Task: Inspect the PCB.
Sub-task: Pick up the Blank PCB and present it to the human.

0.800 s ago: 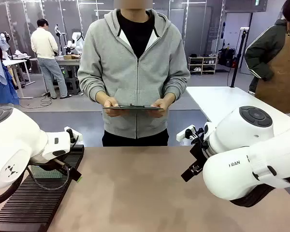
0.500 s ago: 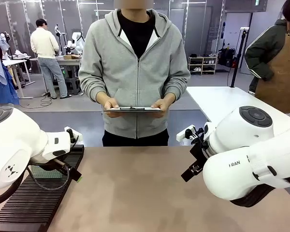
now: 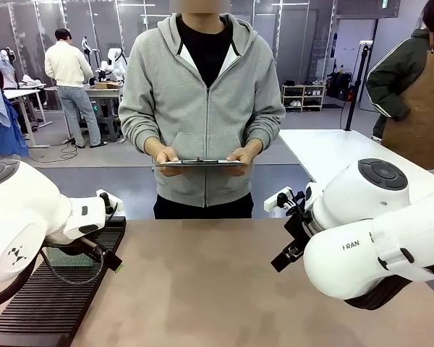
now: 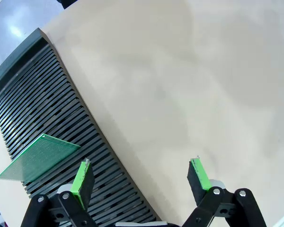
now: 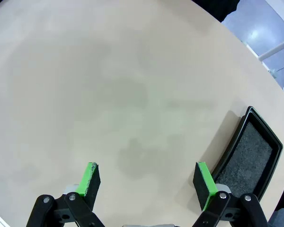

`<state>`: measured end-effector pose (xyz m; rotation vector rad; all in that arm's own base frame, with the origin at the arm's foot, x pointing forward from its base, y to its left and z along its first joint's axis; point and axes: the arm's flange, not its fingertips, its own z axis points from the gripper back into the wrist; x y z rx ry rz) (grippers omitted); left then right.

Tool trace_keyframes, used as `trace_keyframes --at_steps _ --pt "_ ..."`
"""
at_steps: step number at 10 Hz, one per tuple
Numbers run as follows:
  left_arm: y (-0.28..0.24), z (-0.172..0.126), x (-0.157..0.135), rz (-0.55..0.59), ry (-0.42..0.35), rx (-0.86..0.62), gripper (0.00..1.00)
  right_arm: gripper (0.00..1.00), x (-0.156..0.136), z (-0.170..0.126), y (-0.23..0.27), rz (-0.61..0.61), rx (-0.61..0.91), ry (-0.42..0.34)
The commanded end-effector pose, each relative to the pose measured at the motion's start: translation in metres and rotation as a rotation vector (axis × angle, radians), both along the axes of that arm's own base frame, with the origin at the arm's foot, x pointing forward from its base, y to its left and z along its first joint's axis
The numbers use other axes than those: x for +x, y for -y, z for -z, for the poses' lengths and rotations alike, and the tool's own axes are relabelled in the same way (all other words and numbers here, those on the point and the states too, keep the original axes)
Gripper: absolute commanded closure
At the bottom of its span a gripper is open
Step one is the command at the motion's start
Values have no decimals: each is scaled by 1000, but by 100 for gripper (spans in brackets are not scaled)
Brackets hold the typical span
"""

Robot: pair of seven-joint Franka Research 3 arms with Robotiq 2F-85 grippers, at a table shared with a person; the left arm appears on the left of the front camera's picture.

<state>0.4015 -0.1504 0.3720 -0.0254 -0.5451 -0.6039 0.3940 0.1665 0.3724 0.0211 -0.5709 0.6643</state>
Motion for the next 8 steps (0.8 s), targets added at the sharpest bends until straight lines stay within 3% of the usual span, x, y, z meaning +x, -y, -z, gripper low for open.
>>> trace_keyframes --at_steps 1,3,5,6,8 --pt "0 0 0 0 0 0 0 0 0 0 0 0 0 0" --pt "-8 -54 -2 50 -70 -46 0 0 2 -64 13 3 99 -37" --pt "-17 -99 -11 111 -77 -147 0 0 1 -106 27 -13 151 -74" --pt "-26 -117 -21 160 -108 -265 0 0 -8 -124 34 -26 233 -74" --pt "-62 -153 -59 278 -56 -521 0 0 -34 -154 67 -120 531 -129"
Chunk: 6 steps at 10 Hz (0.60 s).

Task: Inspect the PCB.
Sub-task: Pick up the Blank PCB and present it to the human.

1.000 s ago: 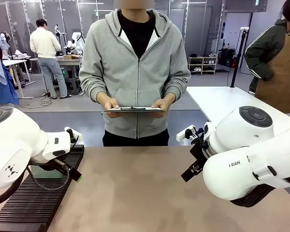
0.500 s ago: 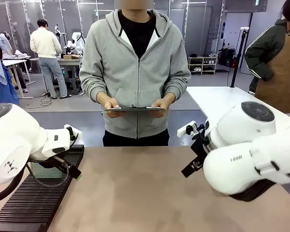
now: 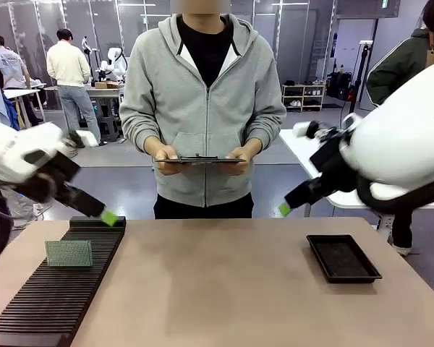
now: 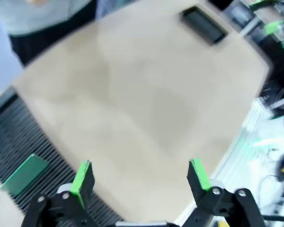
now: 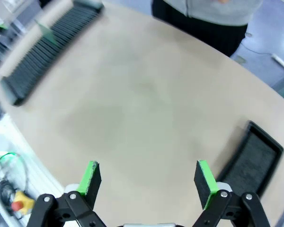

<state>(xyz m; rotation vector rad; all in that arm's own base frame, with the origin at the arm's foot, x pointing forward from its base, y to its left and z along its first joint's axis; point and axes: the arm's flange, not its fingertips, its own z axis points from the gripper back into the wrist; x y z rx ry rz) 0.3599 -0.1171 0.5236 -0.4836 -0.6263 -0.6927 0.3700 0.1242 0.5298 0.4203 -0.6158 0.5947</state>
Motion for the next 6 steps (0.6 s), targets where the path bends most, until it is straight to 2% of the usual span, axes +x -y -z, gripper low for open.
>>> trace_keyframes --at_steps 1,2,3,4,5,6 --pt "-53 -9 -34 98 11 -204 0 0 -20 -3 50 -86 266 -61" --pt "-79 -11 -50 92 51 -299 0 0 -32 -6 76 -92 377 -66" --pt "-106 -9 -73 75 80 -391 0 0 -48 -3 106 -40 484 -115" --pt "-131 -2 -90 -13 84 -449 0 0 -57 9 134 34 578 -177" --pt "-154 9 -104 -123 63 -495 0 0 -62 26 157 116 608 -239" --pt "-170 25 -111 -205 5 -528 0 0 -65 40 175 175 641 -274"
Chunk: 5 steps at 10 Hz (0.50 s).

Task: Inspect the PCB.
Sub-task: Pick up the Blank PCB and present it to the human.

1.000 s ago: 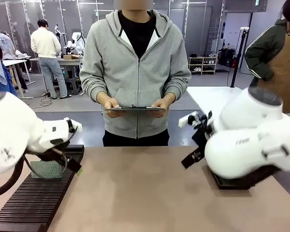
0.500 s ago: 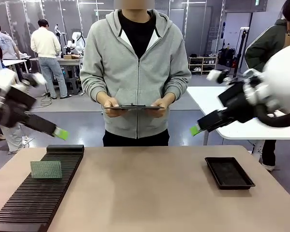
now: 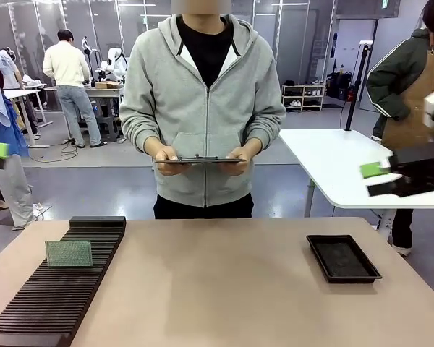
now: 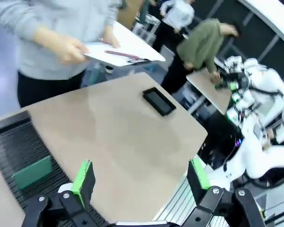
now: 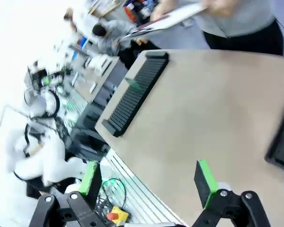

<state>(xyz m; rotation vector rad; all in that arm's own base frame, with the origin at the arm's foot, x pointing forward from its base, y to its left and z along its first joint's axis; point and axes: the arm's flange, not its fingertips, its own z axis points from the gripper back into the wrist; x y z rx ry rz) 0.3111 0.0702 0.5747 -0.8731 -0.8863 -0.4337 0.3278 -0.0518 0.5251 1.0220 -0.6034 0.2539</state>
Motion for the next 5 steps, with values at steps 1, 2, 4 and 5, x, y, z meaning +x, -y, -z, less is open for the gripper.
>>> trace_keyframes --at_steps 1,2,4,5 --pt "6 91 -67 -108 -149 -67 0 0 -28 46 13 100 36 -110" --pt "-1 105 -71 -149 -223 -87 0 0 -32 60 29 150 69 -147" --pt "-10 119 -78 -138 -259 -131 0 0 -37 85 47 180 175 -179" --pt "-15 130 -82 -120 -265 -173 0 0 -41 98 56 203 241 -180"
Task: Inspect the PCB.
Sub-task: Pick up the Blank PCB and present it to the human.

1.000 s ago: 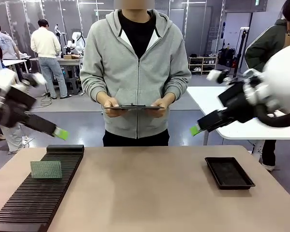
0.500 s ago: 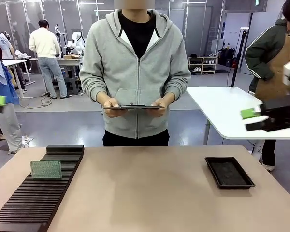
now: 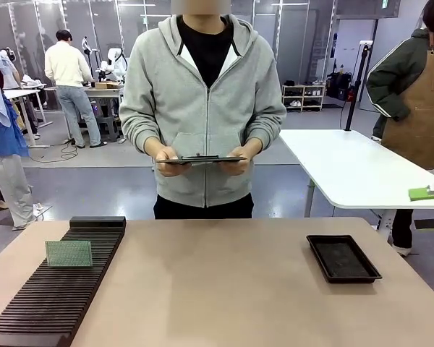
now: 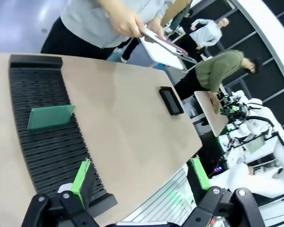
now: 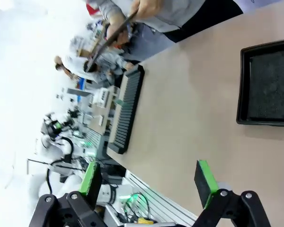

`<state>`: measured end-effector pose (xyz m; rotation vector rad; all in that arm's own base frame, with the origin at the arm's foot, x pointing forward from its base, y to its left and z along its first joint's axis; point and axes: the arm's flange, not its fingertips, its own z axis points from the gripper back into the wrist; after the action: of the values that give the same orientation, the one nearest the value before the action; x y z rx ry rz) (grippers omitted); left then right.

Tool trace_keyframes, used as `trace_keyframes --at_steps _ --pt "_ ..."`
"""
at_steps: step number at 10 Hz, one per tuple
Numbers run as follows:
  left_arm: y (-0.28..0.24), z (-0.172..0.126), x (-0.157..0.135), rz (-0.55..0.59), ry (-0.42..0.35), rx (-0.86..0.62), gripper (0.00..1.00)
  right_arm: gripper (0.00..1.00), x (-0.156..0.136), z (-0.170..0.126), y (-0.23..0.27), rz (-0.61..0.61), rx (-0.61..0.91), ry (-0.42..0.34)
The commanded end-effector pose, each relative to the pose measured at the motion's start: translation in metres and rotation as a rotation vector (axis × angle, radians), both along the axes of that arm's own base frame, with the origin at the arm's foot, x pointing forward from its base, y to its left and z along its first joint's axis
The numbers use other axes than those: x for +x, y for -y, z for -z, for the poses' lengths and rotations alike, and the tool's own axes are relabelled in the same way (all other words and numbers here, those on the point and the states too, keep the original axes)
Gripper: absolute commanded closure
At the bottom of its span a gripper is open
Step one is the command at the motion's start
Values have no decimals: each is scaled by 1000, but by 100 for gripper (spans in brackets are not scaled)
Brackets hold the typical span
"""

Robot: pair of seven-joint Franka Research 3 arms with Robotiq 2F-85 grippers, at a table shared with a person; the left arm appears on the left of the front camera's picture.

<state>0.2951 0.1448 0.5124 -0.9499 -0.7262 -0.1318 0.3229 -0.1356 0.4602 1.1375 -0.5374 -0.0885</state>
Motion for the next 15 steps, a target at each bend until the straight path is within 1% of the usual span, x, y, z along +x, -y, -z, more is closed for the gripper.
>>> trace_keyframes --at_steps 1,2,3,4,5,8,9,10,12,13,14,15 --pt "57 80 -70 25 -7 -74 0 0 -41 46 -22 36 72 28" --pt "57 89 -70 16 -27 -89 0 0 -44 58 -16 60 98 9" --pt "55 93 -71 -2 -52 -91 0 0 -47 67 -13 70 127 9" --pt "56 92 -70 -8 -60 -77 0 0 -46 70 -15 61 124 5" --pt "-14 25 -6 9 -53 -81 0 0 -5 35 30 66 113 -16" --pt "-14 25 -6 9 -53 -81 0 0 -5 35 30 66 113 -16" --pt "-14 29 -6 -6 -77 -80 0 0 -5 35 30 66 113 -16" --pt "-6 21 14 15 -117 68 0 0 -5 35 30 66 113 -16" --pt "-3 4 47 103 -197 324 0 0 -5 35 30 66 113 -16" --pt "1 -2 64 188 -237 484 0 0 -5 35 30 66 113 -16" --pt "7 -2 87 239 -274 738 0 0 -5 35 30 66 113 -16" --pt "13 0 106 299 -282 901 0 0 -5 35 30 66 113 -16"
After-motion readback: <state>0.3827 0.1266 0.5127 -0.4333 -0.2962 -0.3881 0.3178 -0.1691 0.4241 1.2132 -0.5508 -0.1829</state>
